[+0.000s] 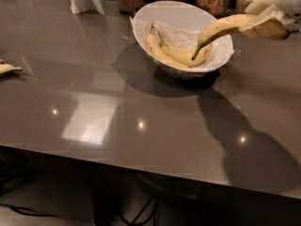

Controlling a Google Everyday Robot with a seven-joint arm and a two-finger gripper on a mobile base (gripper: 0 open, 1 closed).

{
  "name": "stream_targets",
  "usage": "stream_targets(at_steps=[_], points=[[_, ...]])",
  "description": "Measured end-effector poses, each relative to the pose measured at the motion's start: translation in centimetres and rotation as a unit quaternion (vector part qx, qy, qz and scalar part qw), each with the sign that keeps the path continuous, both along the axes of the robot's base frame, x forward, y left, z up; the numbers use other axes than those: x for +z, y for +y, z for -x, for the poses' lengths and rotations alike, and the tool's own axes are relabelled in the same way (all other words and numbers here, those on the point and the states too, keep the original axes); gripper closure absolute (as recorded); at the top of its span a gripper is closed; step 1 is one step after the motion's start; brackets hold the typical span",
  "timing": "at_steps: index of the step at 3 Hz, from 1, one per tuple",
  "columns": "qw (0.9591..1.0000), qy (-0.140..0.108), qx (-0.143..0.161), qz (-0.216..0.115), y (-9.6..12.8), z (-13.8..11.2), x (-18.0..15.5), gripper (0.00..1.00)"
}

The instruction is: Pick banana from white bowl

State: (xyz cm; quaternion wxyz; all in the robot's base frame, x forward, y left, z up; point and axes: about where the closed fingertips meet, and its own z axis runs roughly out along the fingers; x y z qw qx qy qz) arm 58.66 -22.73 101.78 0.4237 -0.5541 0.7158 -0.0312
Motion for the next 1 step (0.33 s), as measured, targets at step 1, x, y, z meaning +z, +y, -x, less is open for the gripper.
stream_targets(at_steps=[1], points=[[0.9995,0.007,0.014,-0.029,0.49,1.31,1.12,1.0]])
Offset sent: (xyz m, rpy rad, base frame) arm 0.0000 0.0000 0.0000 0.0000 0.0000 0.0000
